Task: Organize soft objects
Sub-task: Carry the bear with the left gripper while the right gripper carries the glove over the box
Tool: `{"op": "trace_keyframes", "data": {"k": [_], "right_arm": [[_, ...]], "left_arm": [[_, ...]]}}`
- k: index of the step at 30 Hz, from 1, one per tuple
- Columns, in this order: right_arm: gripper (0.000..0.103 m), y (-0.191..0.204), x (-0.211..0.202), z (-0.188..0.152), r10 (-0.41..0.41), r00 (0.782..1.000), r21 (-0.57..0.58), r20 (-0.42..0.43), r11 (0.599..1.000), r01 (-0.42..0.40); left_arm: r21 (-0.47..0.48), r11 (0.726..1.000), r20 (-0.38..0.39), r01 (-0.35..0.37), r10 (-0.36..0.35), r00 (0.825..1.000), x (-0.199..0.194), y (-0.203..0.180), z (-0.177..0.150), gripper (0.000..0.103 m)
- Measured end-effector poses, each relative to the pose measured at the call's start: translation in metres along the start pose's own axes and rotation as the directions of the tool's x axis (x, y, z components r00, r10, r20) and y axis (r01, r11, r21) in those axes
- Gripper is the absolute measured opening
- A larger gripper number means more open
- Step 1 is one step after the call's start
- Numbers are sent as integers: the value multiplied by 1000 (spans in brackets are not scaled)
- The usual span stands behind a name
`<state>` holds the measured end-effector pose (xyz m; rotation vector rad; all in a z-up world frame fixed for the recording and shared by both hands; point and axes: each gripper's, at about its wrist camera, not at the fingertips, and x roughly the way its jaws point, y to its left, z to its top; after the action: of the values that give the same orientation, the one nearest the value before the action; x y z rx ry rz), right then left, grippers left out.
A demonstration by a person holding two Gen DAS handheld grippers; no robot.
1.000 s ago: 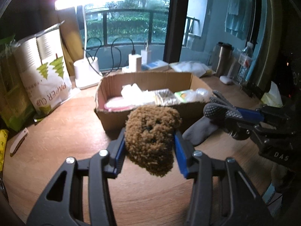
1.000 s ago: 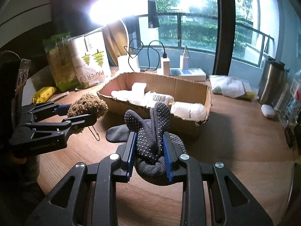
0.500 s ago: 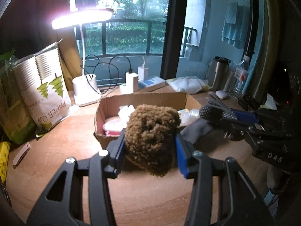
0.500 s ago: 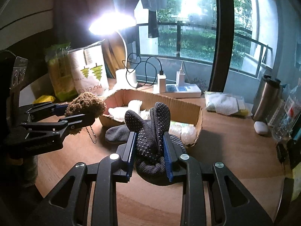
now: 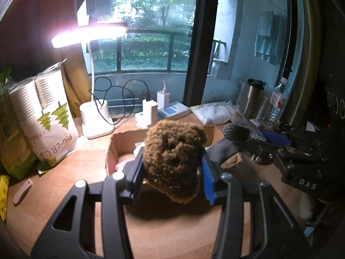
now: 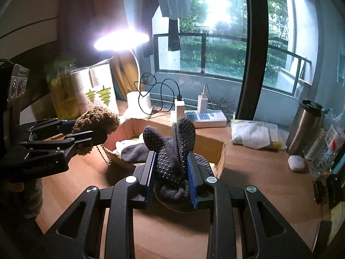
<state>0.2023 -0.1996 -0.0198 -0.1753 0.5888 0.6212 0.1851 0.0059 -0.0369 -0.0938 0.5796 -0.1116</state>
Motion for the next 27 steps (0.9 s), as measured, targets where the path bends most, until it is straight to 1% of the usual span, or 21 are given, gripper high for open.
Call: {"op": "trace_keyframes", "data": {"k": [3, 7, 11, 17, 22, 27], "right_arm": [[29, -3, 5, 5, 2, 1000, -5, 5, 1000, -2], [29, -6, 11, 11, 5, 1000, -3, 16, 1000, -5], [29, -10, 16, 17, 3, 1000, 1, 27, 1000, -3], [29, -19, 23, 26, -8, 999, 9, 37, 1000, 8], [29, -23, 39, 32, -18, 999, 15, 31, 1000, 17], [29, -26, 57, 33, -14, 1000, 24, 11, 1000, 14]], "left_arm": [[-6, 1000, 18, 0, 0, 1000, 3, 2, 7, 47], [-22, 1000, 61, -6, 7, 998, 5, 7, 19, 47], [-25, 1000, 80, -12, 14, 997, 10, 10, 29, 47], [-33, 999, 110, -2, 6, 994, 18, 13, 43, 48], [-50, 999, 106, -12, 18, 994, 33, 21, 43, 48], [-74, 997, 64, -14, 19, 998, 57, 32, 35, 48]]}}
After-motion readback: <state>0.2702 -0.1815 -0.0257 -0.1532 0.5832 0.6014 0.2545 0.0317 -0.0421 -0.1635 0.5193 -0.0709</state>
